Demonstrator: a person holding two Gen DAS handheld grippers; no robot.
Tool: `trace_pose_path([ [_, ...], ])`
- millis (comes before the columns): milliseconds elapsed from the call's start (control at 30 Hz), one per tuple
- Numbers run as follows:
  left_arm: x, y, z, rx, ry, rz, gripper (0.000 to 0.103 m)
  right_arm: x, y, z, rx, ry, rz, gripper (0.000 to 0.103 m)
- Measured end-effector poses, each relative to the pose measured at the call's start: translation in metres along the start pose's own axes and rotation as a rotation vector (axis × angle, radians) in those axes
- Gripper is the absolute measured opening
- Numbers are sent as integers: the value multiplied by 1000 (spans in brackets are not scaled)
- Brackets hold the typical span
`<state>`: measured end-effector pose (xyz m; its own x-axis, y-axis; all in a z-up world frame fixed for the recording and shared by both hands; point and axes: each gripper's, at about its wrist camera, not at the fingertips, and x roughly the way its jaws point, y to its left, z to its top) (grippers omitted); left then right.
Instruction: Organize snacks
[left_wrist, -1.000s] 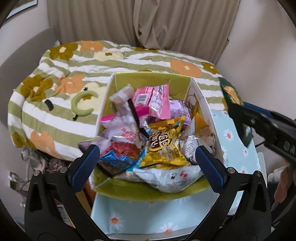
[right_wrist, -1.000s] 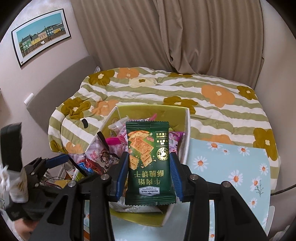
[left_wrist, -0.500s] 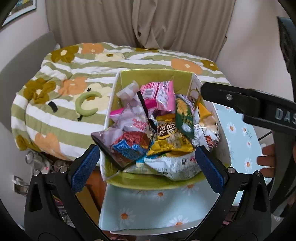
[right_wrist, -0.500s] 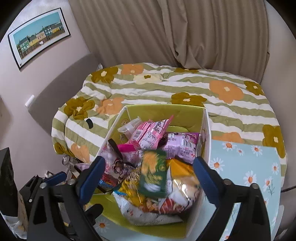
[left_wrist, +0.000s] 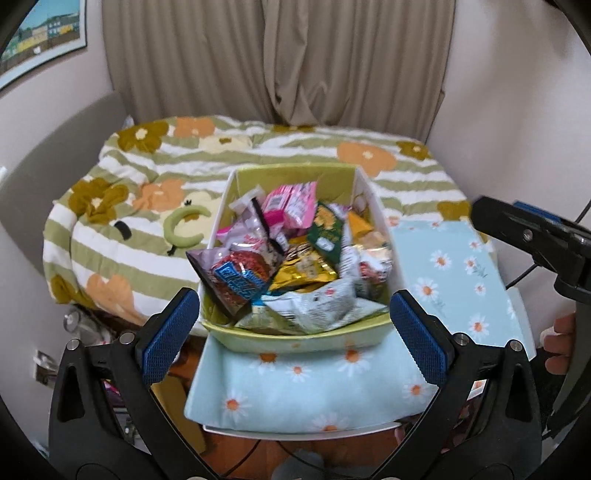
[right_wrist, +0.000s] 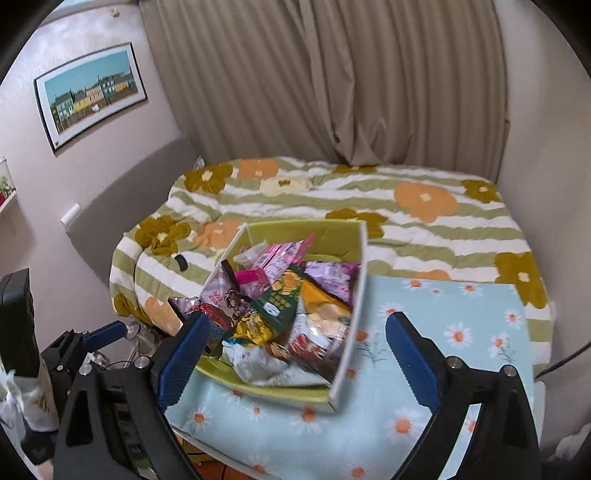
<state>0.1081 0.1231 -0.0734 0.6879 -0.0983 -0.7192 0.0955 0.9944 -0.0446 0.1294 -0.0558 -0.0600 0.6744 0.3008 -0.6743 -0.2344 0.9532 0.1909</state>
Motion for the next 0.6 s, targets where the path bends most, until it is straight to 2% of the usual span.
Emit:
trace_pose_path([
  [267, -58, -25, -6, -12, -127, -33, 102, -80, -29, -23, 16, -98, -140, 95],
  [367, -75, -36, -8, 2, -173, -24, 102, -97, -36, -34, 12, -113, -202, 103],
  [600, -93, -54, -15, 28, -223, -12, 102, -116, -51, -53, 32, -140, -261, 103],
])
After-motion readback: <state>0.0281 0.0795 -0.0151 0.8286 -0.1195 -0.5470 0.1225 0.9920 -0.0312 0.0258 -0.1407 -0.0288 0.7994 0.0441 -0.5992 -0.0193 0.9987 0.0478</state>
